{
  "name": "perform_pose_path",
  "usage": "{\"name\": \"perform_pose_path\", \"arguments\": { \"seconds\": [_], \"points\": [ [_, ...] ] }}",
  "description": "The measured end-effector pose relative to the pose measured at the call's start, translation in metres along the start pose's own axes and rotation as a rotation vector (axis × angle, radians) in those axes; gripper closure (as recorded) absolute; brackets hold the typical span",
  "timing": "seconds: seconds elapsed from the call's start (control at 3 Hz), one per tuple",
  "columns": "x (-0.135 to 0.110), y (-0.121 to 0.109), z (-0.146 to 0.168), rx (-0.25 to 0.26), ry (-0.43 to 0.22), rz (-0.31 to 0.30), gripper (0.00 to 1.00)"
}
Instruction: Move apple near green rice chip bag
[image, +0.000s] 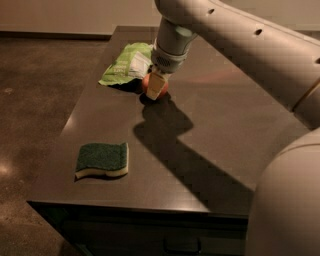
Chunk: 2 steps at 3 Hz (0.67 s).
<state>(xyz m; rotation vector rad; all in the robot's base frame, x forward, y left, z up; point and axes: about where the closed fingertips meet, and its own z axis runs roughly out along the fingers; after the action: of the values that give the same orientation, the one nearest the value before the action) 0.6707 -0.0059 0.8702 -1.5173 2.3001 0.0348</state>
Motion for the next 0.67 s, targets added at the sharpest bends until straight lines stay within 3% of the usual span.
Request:
{"name": "perform_pose_path", "arguments": {
  "seconds": [0.33,0.67],
  "points": [
    [0.0081,-0.0007,0.0104,-0.019,0.032,-0.006,0.13],
    [0.012,-0.0004,0.0136,-0.024,0.042,-0.01,0.0]
  ]
}}
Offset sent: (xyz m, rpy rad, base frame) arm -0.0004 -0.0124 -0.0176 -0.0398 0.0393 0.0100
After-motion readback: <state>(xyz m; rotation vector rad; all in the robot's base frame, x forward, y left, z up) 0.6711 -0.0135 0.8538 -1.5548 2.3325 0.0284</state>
